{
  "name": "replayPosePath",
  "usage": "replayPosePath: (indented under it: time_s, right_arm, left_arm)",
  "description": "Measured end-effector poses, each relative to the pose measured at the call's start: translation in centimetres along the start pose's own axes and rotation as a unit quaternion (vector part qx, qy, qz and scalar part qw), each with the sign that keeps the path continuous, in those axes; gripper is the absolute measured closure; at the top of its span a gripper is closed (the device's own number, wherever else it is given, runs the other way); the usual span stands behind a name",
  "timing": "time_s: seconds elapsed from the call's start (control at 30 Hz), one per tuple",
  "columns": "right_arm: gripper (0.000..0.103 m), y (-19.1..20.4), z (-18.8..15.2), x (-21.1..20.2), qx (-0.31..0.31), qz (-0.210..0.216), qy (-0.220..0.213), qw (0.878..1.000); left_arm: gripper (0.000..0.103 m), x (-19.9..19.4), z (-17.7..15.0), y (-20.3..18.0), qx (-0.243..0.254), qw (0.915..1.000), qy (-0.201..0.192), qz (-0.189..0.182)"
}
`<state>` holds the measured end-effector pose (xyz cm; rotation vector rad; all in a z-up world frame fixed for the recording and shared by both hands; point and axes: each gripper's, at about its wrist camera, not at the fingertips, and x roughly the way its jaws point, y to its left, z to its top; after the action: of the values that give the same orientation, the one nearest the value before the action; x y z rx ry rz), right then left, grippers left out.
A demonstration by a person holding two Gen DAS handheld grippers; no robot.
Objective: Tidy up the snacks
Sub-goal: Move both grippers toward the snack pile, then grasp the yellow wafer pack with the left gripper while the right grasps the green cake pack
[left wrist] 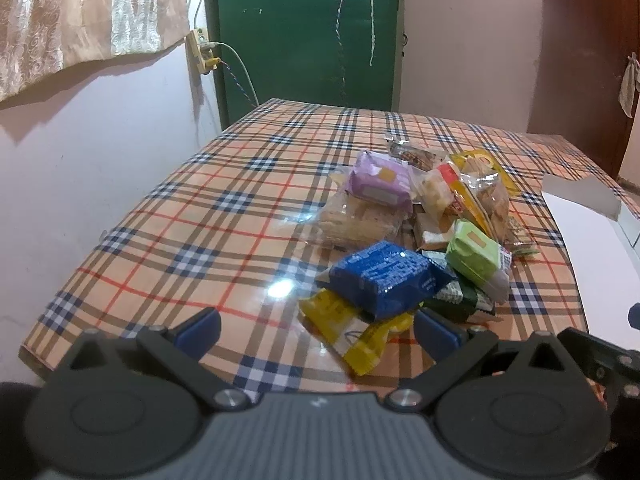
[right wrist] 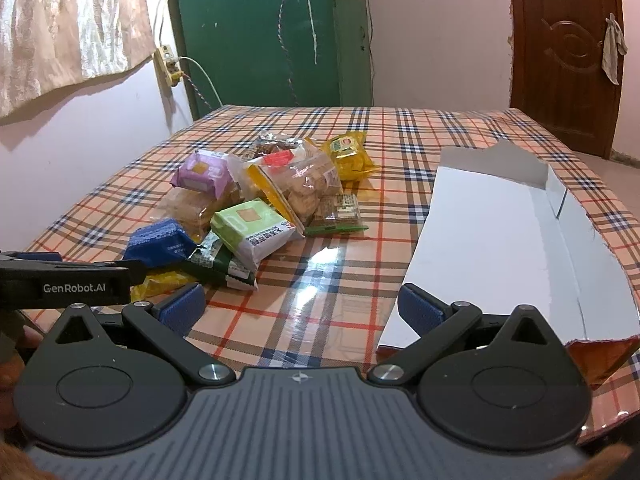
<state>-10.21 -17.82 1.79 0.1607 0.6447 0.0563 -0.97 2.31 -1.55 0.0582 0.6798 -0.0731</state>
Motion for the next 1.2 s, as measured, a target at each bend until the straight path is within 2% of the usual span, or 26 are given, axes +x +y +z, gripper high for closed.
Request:
replayPosePath:
  time_s: [0.3, 0.37, 0.47, 0.57, 0.67, 0.8, 0.97, 1.1, 1.13, 1.2]
  right_arm:
    - [0.000, 0.2, 0.0, 0.1, -0.005, -0.006, -0.001, 1.000]
    - [0.000, 0.1, 0.0, 0.2, -0.005, -0.007, -0.002, 1.000]
    - [0.000, -0.1, 0.0, 0.3, -0.004, -0.010, 0.001, 1.000]
    - [0.000, -0.2, 0.1, 0.4, -0.007, -0.014, 0.003, 1.000]
    - [0.000, -0.1, 0.1, 0.8, -0.006, -0.014, 0.005, 1.000]
    - [0.000, 0.0, 0.0, 1.1, -0.002, -0.005, 0.003, 1.000]
    - [0.000, -0.3, 0.1, 1.3, -0.002, -0.010, -0.003, 1.000]
    - [0.000, -0.8, 0.2, 1.3, 0.003, -0.018, -0.007, 1.000]
    - [0.000, -0.8, 0.1, 1.1, -0.001, -0.023, -0.010, 1.000]
    - [0.000, -1.1, 0.2, 1.0, 0.000, -0.030, -0.015, 0.999]
  left_arm:
    - [0.002, 2.2, 1.0, -0.6, 0.011, 0.9999, -0.006, 0.002]
    - [0.001, 3.2, 1.4, -0.3, 0.011, 0.9998, -0.009, 0.015]
    - [0.001, 5.2, 1.9, 0.8, 0.003, 0.9981, 0.000, 0.061]
    - [0.001, 5.5, 2.1, 2.6, -0.032, 0.9979, 0.007, 0.056]
    - [0.001, 5.2, 2.0, 3.0, -0.032, 0.9979, -0.001, 0.057]
    - [0.001, 5.3, 1.8, 2.3, -0.019, 0.9995, -0.004, 0.025]
    - [0.001, 5.3, 0.9, 0.1, 0.043, 0.9989, -0.011, -0.013]
    - [0.002, 4.8, -0.3, -1.3, 0.080, 0.9920, 0.026, -0.094]
    - [0.002, 4.4, -0.7, -1.7, 0.094, 0.9904, 0.018, -0.100]
    - [0.002, 3.6, -1.0, -2.5, 0.132, 0.9876, -0.008, -0.084]
